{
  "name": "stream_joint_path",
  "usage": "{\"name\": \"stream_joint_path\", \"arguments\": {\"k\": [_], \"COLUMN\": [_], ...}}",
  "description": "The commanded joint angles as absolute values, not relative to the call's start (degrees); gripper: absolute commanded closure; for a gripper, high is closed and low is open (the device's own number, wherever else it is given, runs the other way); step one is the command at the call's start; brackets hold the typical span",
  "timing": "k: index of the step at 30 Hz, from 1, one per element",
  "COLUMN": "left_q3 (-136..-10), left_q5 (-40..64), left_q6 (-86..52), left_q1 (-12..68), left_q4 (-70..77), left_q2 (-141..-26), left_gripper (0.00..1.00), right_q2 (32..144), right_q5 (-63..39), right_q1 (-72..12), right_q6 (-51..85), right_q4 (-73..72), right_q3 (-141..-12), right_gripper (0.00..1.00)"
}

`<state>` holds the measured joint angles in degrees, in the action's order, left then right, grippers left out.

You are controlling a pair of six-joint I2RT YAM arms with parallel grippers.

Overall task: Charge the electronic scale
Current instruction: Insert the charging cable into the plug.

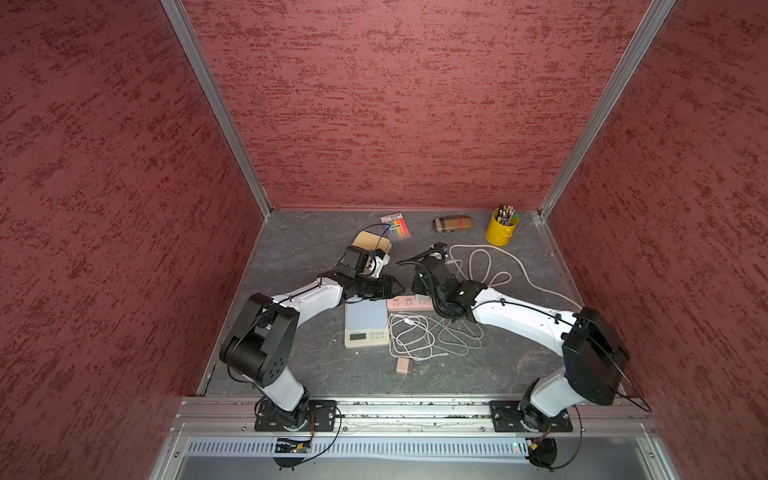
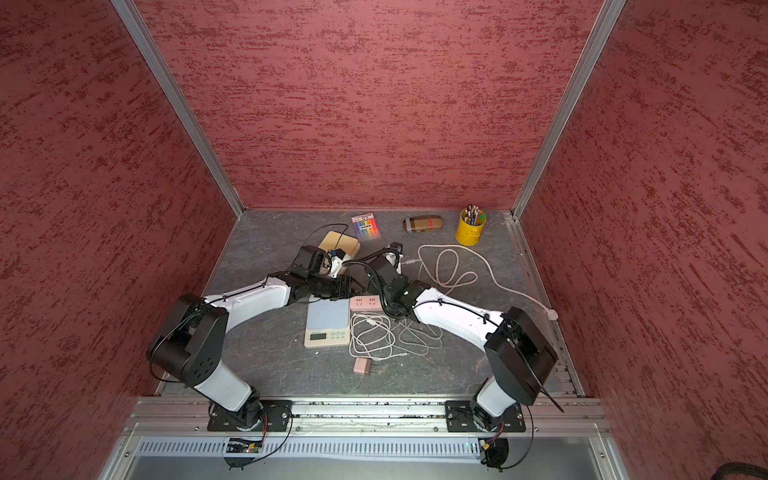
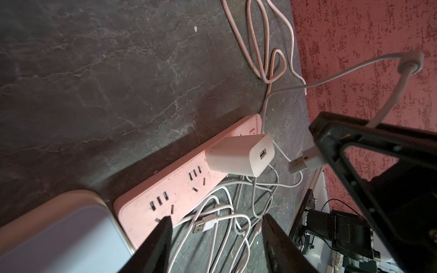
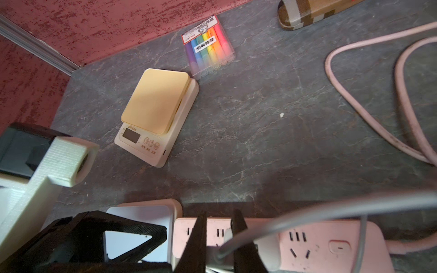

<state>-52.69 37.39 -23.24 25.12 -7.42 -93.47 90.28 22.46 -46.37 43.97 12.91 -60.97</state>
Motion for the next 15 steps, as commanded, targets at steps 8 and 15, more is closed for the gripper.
{"name": "stream_joint_path", "arguments": {"k": [8,15], "left_q3": [-50.4,-49.3], "left_q5": [41.6,41.9], "left_q6": [-37.1,-46.6], "left_q1": [28.3,29.8], "left_q4": [8.1,15.6], "left_q2": [-97.1,-100.5], "left_gripper": [0.49,0.59], "right_q2": [92.0,93.5], "right_q5": [30.2,33.4], "right_q1": [-48.1,-49.8], "right_q6": [45.4,44.5], "right_q4": [15.1,14.5], "right_q3": [-60.9,-60.6], "right_gripper": [1.00,1.00]}}
